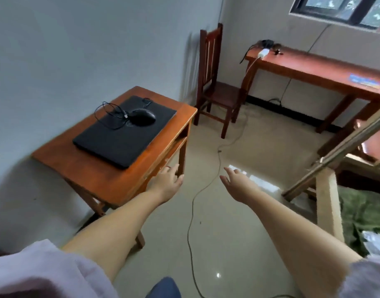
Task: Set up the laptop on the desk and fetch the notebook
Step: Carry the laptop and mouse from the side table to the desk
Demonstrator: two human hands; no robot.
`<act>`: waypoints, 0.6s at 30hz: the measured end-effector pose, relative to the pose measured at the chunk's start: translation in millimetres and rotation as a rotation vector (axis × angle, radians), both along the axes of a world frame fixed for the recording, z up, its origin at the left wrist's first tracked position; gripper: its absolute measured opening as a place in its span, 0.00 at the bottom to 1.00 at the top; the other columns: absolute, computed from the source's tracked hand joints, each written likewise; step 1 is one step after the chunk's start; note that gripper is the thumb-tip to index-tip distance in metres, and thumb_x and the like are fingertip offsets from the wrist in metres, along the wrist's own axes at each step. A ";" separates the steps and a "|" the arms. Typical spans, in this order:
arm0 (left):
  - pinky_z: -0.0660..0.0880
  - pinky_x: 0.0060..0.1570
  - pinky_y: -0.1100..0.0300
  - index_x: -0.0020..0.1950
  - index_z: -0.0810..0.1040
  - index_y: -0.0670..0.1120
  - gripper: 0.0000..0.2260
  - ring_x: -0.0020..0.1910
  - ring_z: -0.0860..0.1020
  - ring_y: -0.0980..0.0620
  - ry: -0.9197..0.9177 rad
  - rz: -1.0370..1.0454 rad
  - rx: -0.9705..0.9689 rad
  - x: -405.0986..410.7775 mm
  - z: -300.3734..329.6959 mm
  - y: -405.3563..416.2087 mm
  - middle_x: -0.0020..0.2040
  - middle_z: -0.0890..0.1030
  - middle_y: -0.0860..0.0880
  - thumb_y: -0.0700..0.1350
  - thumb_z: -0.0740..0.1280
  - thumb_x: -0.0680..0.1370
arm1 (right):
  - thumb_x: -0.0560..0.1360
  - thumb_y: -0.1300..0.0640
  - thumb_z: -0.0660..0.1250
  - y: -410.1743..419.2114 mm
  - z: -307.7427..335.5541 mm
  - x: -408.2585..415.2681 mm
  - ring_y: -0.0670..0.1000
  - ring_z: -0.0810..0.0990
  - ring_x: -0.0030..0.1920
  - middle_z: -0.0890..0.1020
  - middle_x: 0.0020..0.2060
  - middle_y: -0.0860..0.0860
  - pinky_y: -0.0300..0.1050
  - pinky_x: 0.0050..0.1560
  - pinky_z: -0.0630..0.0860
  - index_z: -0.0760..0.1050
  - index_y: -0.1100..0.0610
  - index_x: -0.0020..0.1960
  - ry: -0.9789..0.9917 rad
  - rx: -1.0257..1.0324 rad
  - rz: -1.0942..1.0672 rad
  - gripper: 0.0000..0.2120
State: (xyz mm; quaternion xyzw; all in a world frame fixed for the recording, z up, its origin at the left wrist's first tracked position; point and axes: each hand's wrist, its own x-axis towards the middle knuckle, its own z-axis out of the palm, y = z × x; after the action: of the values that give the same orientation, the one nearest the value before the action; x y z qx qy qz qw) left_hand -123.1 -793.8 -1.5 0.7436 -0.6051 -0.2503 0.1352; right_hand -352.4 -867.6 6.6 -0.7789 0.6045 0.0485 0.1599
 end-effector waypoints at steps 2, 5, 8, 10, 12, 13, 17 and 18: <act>0.66 0.67 0.45 0.75 0.57 0.51 0.25 0.71 0.64 0.43 -0.016 0.087 0.016 20.1 -2.2 -25.9 0.73 0.66 0.45 0.58 0.51 0.80 | 0.78 0.40 0.47 -38.8 -2.0 22.3 0.58 0.73 0.62 0.69 0.68 0.54 0.49 0.46 0.70 0.56 0.48 0.73 -0.008 -0.019 0.074 0.26; 0.66 0.66 0.45 0.75 0.57 0.50 0.25 0.71 0.65 0.43 -0.035 0.176 0.014 55.2 -7.5 -61.7 0.73 0.66 0.44 0.57 0.51 0.80 | 0.78 0.40 0.47 -95.1 -5.2 64.1 0.58 0.74 0.61 0.69 0.67 0.55 0.47 0.43 0.69 0.55 0.48 0.73 -0.026 -0.031 0.158 0.26; 0.68 0.62 0.46 0.75 0.57 0.50 0.24 0.69 0.66 0.45 -0.022 0.284 -0.005 96.1 -10.6 -92.6 0.71 0.68 0.45 0.57 0.51 0.80 | 0.79 0.40 0.47 -144.5 -7.2 110.6 0.58 0.74 0.60 0.69 0.67 0.55 0.47 0.43 0.70 0.55 0.48 0.73 -0.031 -0.016 0.218 0.25; 0.69 0.60 0.47 0.75 0.57 0.51 0.24 0.68 0.67 0.46 -0.023 0.348 0.007 124.5 -11.1 -108.1 0.69 0.70 0.46 0.57 0.51 0.80 | 0.79 0.41 0.46 -173.3 -8.6 140.8 0.58 0.75 0.58 0.70 0.65 0.55 0.49 0.44 0.72 0.56 0.48 0.73 -0.038 0.000 0.279 0.25; 0.70 0.59 0.47 0.74 0.57 0.50 0.24 0.67 0.68 0.46 -0.039 0.425 0.015 152.7 -9.4 -120.7 0.69 0.70 0.46 0.57 0.51 0.80 | 0.79 0.44 0.48 -200.4 -4.6 171.2 0.58 0.75 0.58 0.70 0.65 0.55 0.51 0.46 0.75 0.56 0.50 0.72 -0.019 0.002 0.341 0.23; 0.70 0.58 0.47 0.74 0.58 0.50 0.24 0.67 0.68 0.46 -0.044 0.468 0.017 165.6 -8.6 -124.7 0.68 0.70 0.46 0.56 0.51 0.80 | 0.80 0.47 0.50 -212.4 -3.4 185.6 0.59 0.74 0.58 0.69 0.66 0.56 0.52 0.47 0.76 0.57 0.51 0.72 0.016 -0.008 0.399 0.22; 0.71 0.58 0.47 0.74 0.59 0.49 0.23 0.67 0.68 0.45 -0.082 0.612 0.041 207.0 -13.3 -126.4 0.68 0.70 0.45 0.56 0.52 0.80 | 0.81 0.49 0.49 -253.9 -9.2 238.1 0.59 0.73 0.60 0.67 0.68 0.55 0.55 0.51 0.77 0.57 0.51 0.72 0.052 0.016 0.548 0.21; 0.71 0.58 0.47 0.74 0.59 0.49 0.23 0.67 0.68 0.45 -0.088 0.660 0.050 215.9 -15.9 -124.8 0.69 0.69 0.45 0.56 0.52 0.80 | 0.80 0.46 0.48 -263.3 -10.7 250.8 0.58 0.73 0.60 0.67 0.68 0.55 0.54 0.50 0.77 0.56 0.50 0.73 0.018 0.036 0.521 0.22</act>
State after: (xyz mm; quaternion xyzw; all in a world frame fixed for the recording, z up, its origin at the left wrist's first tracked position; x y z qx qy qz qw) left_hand 92.8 -918.6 -17.4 0.9127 -0.3303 -0.1756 0.1646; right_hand -101.7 -1130.9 -4.1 -0.9049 0.3837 0.1060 0.1505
